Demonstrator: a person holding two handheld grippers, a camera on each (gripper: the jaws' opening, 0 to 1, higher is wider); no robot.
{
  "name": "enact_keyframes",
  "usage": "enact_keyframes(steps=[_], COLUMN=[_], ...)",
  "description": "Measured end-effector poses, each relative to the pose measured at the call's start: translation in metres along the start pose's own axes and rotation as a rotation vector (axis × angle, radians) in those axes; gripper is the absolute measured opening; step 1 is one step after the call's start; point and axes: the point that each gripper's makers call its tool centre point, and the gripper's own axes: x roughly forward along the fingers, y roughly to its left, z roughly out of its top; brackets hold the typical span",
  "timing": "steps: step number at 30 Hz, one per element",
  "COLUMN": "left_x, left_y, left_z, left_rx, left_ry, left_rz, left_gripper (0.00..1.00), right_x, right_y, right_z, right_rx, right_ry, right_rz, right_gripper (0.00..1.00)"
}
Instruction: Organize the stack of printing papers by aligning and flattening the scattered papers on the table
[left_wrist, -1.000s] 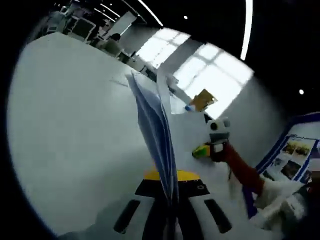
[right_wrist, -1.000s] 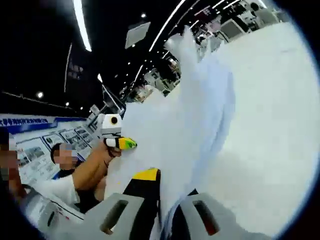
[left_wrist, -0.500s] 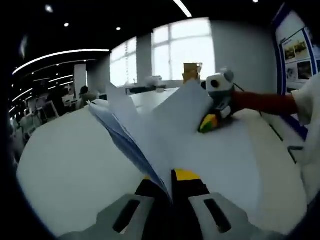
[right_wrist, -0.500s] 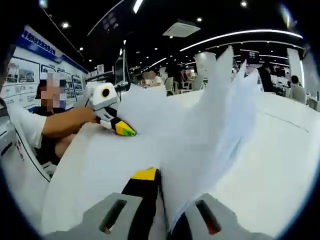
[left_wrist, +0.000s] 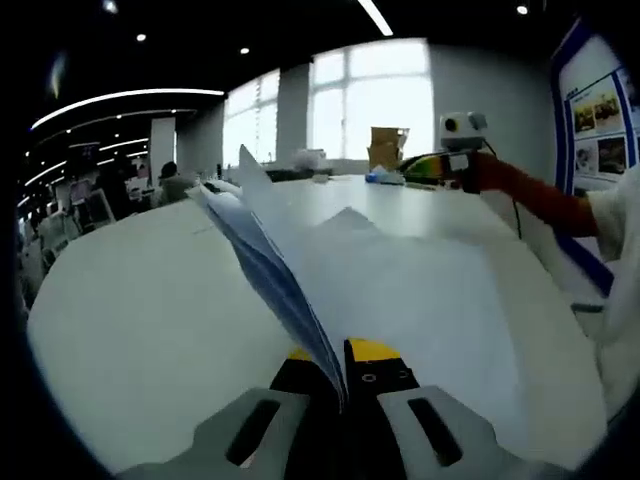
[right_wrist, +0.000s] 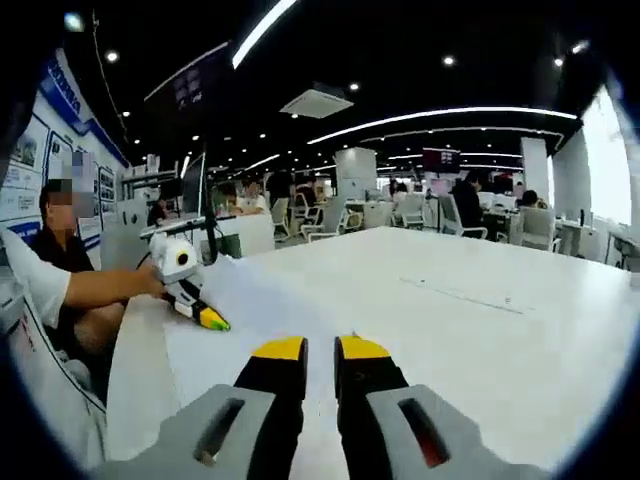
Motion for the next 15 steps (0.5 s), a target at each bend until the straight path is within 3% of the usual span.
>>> enact_keyframes(steps=[2, 3, 5, 8, 12, 14, 15], left_x=[0.000, 0.000, 0.000, 0.000, -0.001, -0.008, -0.013], left_y=[0.000, 0.000, -0.001, -0.002, -0.001, 0.011, 0.021], left_z=[0.000, 0.000, 0.000, 0.000, 0.001, 0.004, 0.009], left_rx=[-0.001, -0.004, -0.005, -0.010, -0.011, -0.017, -0.078], left_ry=[-0.001, -0.001, 0.000, -0.001, -0.010, -0.025, -0.054], left_rz=[0.000, 0.001, 0.004, 0.006, 0.008, 0.031, 0.068], left_gripper=[0.06, 0.06, 0.06, 0.06, 0.09, 0.26, 0.36], right_x=[0.023, 0.032, 0.048, 0.054, 0.054, 0.052, 0.052], right_y=[0.017, 0.030, 0.037, 0.033, 0.031, 0.029, 0.028], right_z=[-0.030, -0.049, -0.078, -0.088, -0.083, -0.083, -0.084], right_rx=[-0.053, -0.102, -0.120, -0.027, -0.008, 0.040, 0.035], right_ry=[0.064, 0.115, 0.185, 0.184, 0.161, 0.159, 0.160], right_rz=[0.042, 0.101, 0.112, 0.081, 0.070, 0.063, 0.065], right_gripper=[0.00, 0.00, 0.00, 0.00, 0.00, 0.00, 0.00])
